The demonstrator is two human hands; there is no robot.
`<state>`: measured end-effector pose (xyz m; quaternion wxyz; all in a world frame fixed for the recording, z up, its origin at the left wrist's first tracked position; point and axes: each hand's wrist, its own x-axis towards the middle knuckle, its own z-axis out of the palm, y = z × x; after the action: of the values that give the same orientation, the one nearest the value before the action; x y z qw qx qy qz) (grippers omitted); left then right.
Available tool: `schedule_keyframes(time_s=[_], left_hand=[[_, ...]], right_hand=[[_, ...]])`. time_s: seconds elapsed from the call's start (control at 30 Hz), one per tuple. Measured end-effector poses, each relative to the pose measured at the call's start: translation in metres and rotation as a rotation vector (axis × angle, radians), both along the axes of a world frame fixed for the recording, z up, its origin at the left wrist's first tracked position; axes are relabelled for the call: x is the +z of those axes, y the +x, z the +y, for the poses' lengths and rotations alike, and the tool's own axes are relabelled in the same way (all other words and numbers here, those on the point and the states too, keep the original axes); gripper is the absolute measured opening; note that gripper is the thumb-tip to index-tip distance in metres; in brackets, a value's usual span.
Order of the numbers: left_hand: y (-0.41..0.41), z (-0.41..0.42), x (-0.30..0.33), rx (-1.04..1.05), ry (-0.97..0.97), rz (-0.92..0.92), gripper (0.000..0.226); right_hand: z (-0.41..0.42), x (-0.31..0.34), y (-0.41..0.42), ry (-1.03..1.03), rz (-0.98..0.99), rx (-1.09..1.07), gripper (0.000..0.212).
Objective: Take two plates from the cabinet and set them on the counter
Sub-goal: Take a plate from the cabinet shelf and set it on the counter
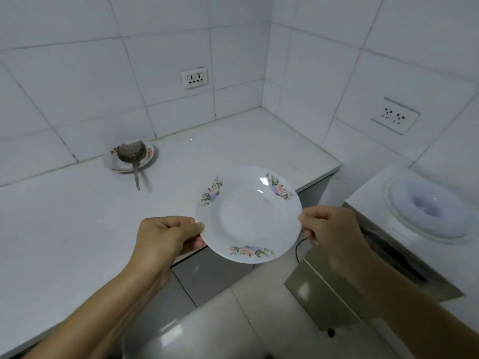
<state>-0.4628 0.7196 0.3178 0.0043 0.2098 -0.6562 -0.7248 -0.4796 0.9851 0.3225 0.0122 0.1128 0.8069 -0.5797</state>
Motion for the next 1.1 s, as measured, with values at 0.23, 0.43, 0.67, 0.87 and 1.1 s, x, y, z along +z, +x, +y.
schedule_keyframes(time_s=[0.23, 0.43, 0.67, 0.87, 1.1], left_hand=[[-0.074, 0.018, -0.017, 0.091, -0.009, -0.017, 0.015], [-0.141, -0.003, -0.042, 0.138, -0.016, -0.019, 0.019], [-0.232, -0.037, -0.071, 0.161, -0.014, -0.092, 0.017], [-0.315, -0.070, -0.098, 0.314, 0.025, -0.212, 0.021], [-0.396, -0.101, -0.135, 0.474, -0.002, -0.330, 0.017]], right_hand=[[0.012, -0.010, -0.104, -0.027, -0.095, 0.015, 0.033], [-0.014, -0.025, -0.189, -0.018, -0.150, 0.089, 0.033], [-0.056, -0.064, -0.297, -0.025, -0.164, 0.078, 0.032], [-0.099, -0.100, -0.395, -0.059, -0.212, 0.129, 0.025], [-0.146, -0.143, -0.504, 0.002, -0.259, 0.239, 0.027]])
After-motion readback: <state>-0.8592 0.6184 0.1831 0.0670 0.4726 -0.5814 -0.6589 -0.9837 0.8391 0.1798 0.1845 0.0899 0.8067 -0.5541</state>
